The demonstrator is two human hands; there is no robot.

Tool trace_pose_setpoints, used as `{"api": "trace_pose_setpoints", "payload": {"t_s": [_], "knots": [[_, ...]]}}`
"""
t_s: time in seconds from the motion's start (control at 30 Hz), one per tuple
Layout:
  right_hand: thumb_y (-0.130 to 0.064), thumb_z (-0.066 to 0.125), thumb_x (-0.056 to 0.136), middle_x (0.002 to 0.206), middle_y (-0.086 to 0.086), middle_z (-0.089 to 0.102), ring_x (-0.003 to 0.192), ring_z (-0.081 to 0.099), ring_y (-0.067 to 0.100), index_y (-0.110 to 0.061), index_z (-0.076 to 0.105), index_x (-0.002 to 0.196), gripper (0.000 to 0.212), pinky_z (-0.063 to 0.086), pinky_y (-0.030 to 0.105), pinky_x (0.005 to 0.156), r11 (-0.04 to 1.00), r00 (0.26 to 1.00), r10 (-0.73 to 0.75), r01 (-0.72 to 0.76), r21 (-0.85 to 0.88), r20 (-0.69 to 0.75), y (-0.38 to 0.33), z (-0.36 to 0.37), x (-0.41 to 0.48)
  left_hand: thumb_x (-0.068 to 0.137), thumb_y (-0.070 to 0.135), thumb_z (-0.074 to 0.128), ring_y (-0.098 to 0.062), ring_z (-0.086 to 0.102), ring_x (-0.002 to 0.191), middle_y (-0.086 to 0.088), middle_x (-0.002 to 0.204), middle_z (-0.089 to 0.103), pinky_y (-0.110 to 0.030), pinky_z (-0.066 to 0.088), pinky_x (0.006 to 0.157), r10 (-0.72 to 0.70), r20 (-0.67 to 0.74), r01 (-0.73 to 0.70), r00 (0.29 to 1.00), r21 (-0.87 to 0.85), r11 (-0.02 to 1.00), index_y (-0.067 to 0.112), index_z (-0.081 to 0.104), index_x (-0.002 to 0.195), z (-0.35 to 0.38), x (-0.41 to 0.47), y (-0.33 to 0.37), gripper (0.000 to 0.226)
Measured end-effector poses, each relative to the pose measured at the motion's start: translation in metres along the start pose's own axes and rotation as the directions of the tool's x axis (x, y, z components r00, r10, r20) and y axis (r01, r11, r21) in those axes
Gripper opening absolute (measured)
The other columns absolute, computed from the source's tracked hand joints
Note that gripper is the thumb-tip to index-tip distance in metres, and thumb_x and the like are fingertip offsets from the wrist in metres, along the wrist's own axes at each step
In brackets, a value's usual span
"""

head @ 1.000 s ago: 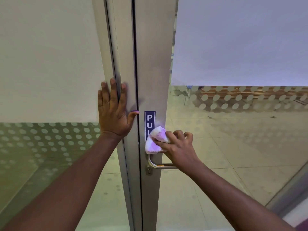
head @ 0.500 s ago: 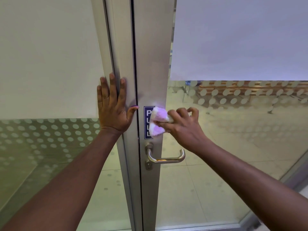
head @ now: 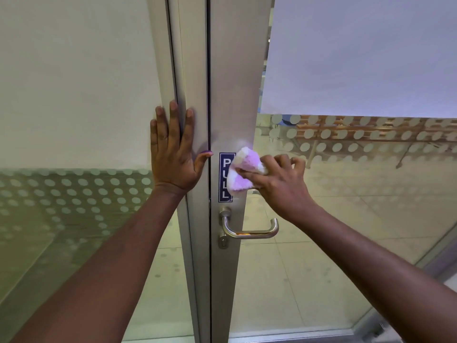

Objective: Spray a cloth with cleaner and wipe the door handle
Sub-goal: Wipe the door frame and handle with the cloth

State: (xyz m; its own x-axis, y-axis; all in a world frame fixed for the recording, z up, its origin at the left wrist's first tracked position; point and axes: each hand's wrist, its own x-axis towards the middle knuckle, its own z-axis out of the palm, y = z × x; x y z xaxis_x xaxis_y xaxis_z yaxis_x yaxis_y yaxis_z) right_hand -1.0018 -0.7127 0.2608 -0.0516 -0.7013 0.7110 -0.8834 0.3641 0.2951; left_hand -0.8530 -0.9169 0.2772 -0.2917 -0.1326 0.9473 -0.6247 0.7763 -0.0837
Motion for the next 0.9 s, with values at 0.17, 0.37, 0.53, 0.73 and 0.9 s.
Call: {"api": "trace_pose_setpoints", "payload": {"t_s": [0.17,0.37,0.53,0.73,0.9], "knots": [[-0.033,0.069,0.083,0.1,-0.003,0.055,0.095,0.049,0.026,-0.051,0.055,0.125,0.047,0.027,0.043,0.081,0.995,0.987,-0.09,0.093,-0.021,0.13,-0.001,0.013,-0.022,0.093,0.066,0.019,-0.043,0.009,0.146,-0.024,0.157,0.022,-0.045,0.002,0.123,0.002,0.003,-0.002,1.0,0.002,1.0,0.015,0.012,0.154,-0.002,0.001,0.0,0.08],[-0.029,0.066,0.08,0.097,-0.003,0.051,0.092,0.048,0.025,-0.049,0.058,0.118,0.043,0.029,0.048,0.084,0.981,0.939,-0.174,0.191,-0.027,0.296,0.002,0.014,-0.042,0.093,0.066,0.02,-0.043,0.01,0.146,-0.024,0.157,0.022,-0.045,0.002,0.123,0.006,-0.003,-0.006,1.0,-0.004,1.0,0.015,0.011,0.154,-0.001,0.001,0.0,0.08],[-0.023,0.063,0.077,0.093,-0.002,0.05,0.088,0.049,0.025,-0.046,0.063,0.111,0.041,0.028,0.047,0.083,0.983,0.926,-0.155,0.18,-0.042,0.343,0.014,0.007,-0.057,0.092,0.066,0.019,-0.043,0.009,0.146,-0.023,0.157,0.022,-0.043,0.0,0.124,0.002,-0.009,-0.002,1.0,-0.003,1.0,0.016,0.011,0.154,-0.001,0.0,0.0,0.08],[-0.049,0.054,0.09,0.098,0.0,0.05,0.09,0.046,0.026,-0.053,0.051,0.124,0.034,0.03,0.044,0.08,0.981,0.937,0.15,-0.181,0.071,0.314,0.025,-0.01,-0.065,0.093,0.066,0.021,-0.042,0.009,0.146,-0.023,0.158,0.021,-0.043,-0.001,0.123,0.006,-0.018,-0.005,1.0,0.007,1.0,0.015,0.013,0.155,0.002,0.0,0.0,0.081],[-0.047,0.053,0.093,0.136,0.007,0.041,0.111,0.05,0.03,-0.051,0.048,0.131,0.039,0.039,0.04,0.083,0.868,0.85,0.284,-0.424,0.257,0.443,0.026,-0.015,-0.077,0.092,0.065,0.024,-0.043,0.009,0.145,-0.024,0.157,0.022,-0.044,0.0,0.123,0.005,-0.035,-0.004,0.999,0.01,1.0,0.016,0.011,0.155,0.004,0.0,-0.001,0.081]]}}
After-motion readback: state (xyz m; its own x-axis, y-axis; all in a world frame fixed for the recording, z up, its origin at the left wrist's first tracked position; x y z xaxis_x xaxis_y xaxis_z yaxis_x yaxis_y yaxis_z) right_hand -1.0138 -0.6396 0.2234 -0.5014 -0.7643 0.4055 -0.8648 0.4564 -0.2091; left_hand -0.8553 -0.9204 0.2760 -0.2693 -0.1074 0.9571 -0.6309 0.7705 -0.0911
